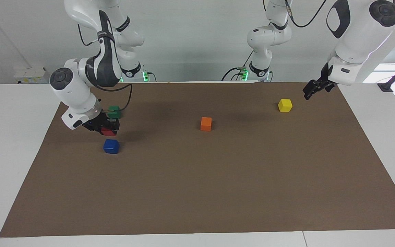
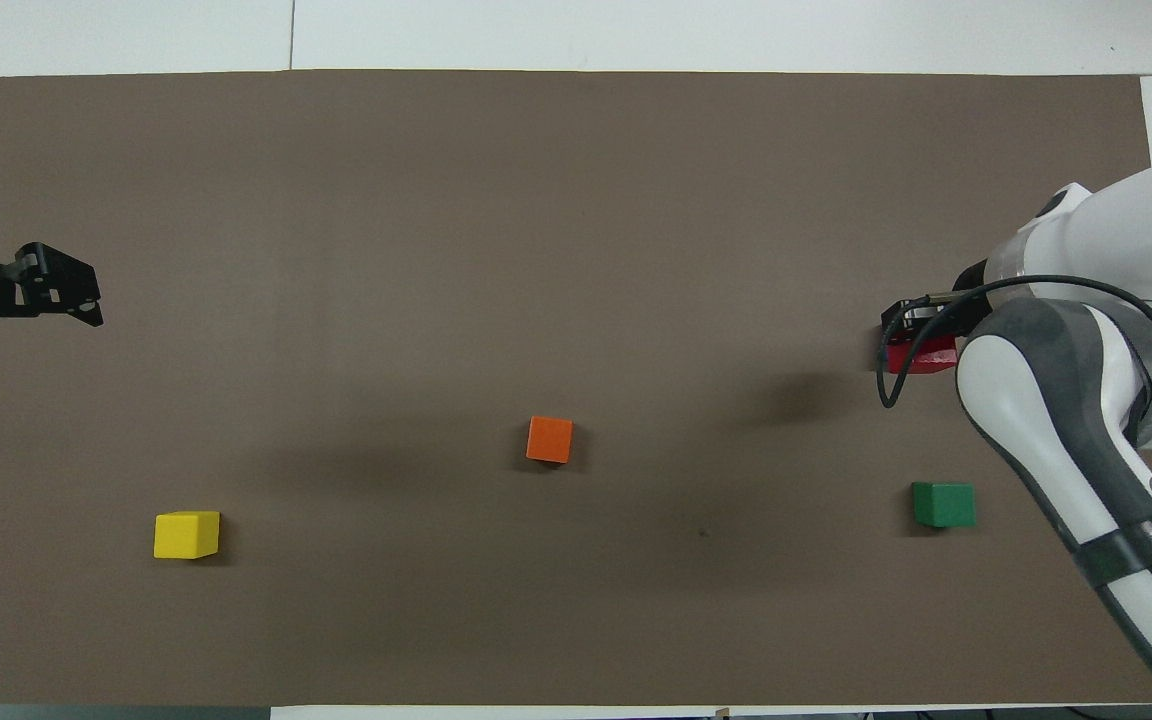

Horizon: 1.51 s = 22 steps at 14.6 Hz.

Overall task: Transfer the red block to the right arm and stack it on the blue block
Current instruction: 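Lower the red cube onto the blue cube with the right gripper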

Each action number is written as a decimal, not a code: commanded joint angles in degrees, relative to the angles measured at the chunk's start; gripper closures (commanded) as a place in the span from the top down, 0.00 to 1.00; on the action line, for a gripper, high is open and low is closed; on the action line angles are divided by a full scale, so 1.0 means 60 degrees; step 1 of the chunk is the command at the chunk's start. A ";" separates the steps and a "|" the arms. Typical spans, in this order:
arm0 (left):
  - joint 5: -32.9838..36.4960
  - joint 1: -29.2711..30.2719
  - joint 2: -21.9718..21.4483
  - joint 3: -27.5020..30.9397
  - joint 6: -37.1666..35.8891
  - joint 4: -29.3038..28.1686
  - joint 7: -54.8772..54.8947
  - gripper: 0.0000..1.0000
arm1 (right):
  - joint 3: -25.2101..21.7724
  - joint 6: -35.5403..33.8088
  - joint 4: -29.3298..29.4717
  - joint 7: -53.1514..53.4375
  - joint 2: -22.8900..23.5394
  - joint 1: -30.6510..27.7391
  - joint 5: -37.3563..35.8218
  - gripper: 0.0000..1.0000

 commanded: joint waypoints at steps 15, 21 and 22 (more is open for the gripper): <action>-0.0357 -0.0826 -0.0087 0.0882 0.0906 0.0242 0.1434 1.00 | 0.0160 0.1897 -0.0550 0.0809 0.0159 -0.0284 -0.1186 0.00; -0.0386 -0.0738 -0.0248 0.0867 0.1273 -0.0066 0.1347 1.00 | 0.0174 0.2307 -0.0667 0.1000 0.0217 -0.0254 -0.1142 0.00; -0.0386 -0.0694 -0.0248 0.0882 0.1287 -0.0051 0.1347 1.00 | 0.0174 0.2308 -0.0667 0.1014 0.0217 -0.0254 -0.1142 0.00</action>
